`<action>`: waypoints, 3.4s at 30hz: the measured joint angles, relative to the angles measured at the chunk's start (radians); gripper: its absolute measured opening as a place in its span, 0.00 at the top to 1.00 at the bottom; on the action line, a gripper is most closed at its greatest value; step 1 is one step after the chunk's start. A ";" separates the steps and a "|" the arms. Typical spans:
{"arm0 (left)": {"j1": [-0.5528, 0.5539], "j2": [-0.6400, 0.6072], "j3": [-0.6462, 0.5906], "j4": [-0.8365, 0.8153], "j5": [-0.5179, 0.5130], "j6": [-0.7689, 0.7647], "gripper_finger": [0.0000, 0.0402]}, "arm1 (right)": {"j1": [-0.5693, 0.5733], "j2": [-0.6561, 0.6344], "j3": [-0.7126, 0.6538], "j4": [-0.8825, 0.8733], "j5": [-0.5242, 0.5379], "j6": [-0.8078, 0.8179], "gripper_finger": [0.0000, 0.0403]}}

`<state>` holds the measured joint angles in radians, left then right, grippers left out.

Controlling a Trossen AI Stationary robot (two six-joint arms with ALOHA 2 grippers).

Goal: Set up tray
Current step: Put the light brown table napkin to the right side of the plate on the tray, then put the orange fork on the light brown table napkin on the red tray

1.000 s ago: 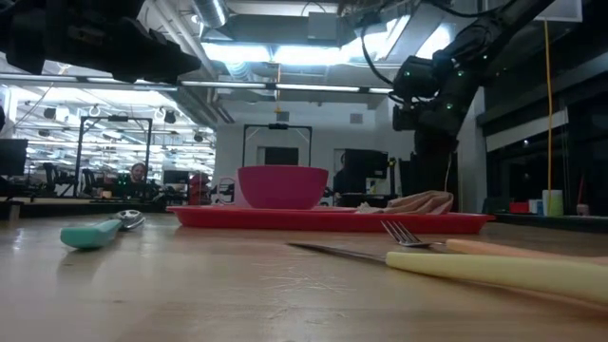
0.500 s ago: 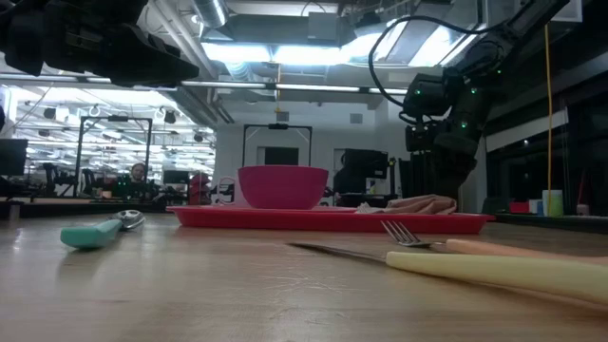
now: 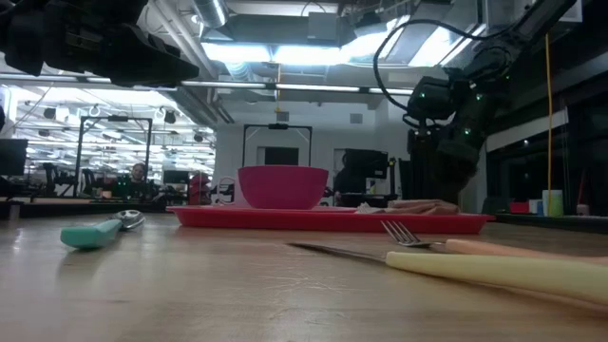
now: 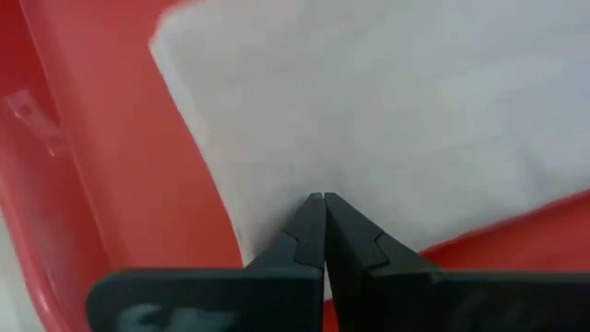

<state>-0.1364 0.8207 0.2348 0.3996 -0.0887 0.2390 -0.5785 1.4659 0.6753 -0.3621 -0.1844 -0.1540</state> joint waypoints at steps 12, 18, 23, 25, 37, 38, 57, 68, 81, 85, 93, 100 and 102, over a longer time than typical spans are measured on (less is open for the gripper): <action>0.000 0.000 0.000 0.000 0.000 0.000 0.99 | 0.002 -0.054 0.054 -0.061 -0.045 0.047 0.99; 0.000 0.000 0.000 0.000 0.000 0.000 0.99 | 0.028 -0.053 0.018 -0.058 -0.003 0.075 0.99; 0.000 0.000 0.000 0.000 0.000 0.000 0.99 | 0.058 -0.053 0.012 -0.052 0.007 0.109 0.99; 0.000 0.000 0.000 0.000 0.000 0.000 0.99 | 0.071 -0.053 0.012 -0.040 0.012 0.125 0.99; 0.000 0.000 0.000 0.000 0.000 -0.035 0.99 | 0.128 -0.140 0.053 -0.049 0.245 0.207 0.99; 0.000 0.000 0.000 0.000 0.000 -0.035 0.99 | 0.138 -0.157 0.071 -0.071 0.248 0.213 0.99; 0.000 0.000 0.000 0.000 -0.005 -0.035 0.99 | 0.748 -0.216 0.244 -0.257 0.562 0.655 0.99; 0.000 0.000 0.000 0.000 -0.004 -0.035 0.99 | 1.076 -0.157 0.245 -0.227 0.615 1.051 0.99; 0.001 0.000 0.000 0.073 -0.006 0.158 0.99 | 1.129 0.154 0.582 -0.498 0.533 1.234 0.99; 0.001 0.000 0.000 0.085 -0.006 0.159 0.99 | 1.129 0.249 0.726 -0.613 0.521 1.313 0.99; 0.001 0.000 0.000 0.075 -0.007 0.158 0.99 | 1.129 0.380 0.896 -0.708 0.429 1.482 0.99; 0.001 0.000 0.000 0.074 -0.007 0.159 0.99 | 1.128 0.412 0.900 -0.699 0.389 1.511 0.99; 0.001 0.000 0.000 0.075 -0.007 0.167 0.99 | 1.128 0.414 0.900 -0.699 0.375 1.511 0.99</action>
<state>-0.1356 0.8204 0.2348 0.4744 -0.0959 0.4064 0.5499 1.8797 1.5749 -1.0607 0.1901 1.3571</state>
